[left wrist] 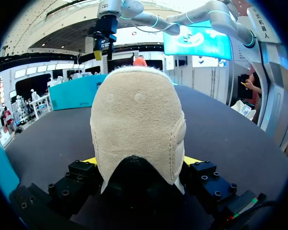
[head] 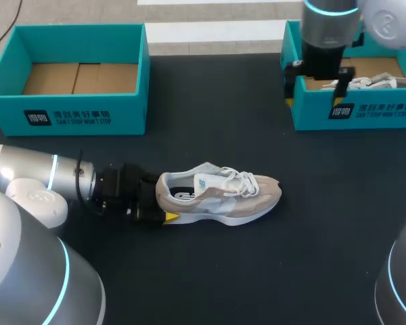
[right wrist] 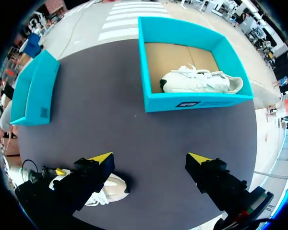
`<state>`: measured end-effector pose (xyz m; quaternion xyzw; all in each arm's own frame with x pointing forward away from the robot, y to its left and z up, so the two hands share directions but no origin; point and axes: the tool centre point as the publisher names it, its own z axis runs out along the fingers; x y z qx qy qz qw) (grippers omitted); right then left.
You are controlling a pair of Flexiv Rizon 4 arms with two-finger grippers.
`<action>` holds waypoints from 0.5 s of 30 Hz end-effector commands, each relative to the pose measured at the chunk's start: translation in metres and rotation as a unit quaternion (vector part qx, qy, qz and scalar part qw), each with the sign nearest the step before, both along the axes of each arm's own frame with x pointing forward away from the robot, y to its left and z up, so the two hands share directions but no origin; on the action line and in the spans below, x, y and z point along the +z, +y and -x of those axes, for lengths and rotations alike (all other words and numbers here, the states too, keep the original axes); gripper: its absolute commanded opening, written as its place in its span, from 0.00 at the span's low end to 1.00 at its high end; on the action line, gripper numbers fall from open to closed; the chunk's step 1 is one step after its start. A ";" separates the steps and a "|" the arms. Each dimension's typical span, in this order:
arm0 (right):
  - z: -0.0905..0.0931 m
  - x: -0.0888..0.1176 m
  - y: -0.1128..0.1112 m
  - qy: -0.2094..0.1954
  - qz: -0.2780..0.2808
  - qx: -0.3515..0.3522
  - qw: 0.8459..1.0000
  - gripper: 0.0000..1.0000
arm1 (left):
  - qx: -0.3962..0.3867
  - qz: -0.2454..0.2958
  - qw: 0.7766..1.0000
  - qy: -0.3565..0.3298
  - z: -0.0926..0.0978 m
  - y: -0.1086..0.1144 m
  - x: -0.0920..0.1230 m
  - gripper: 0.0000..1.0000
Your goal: Take the shoe out of the shoebox, open the shoe tongue, remove and reinsert the insole, then place the shoe into the shoebox
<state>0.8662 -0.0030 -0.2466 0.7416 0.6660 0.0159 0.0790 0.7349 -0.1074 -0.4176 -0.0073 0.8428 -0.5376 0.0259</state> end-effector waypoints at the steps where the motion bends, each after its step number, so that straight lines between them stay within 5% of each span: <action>1: 0.013 0.003 0.044 -0.016 0.021 -0.004 1.000 1.00 | 0.000 -0.001 1.000 0.000 -0.001 0.000 0.000 0.00; 15: 0.081 0.000 0.155 -0.027 0.010 0.002 1.000 1.00 | 0.000 -0.001 1.000 0.000 -0.001 0.000 0.000 0.00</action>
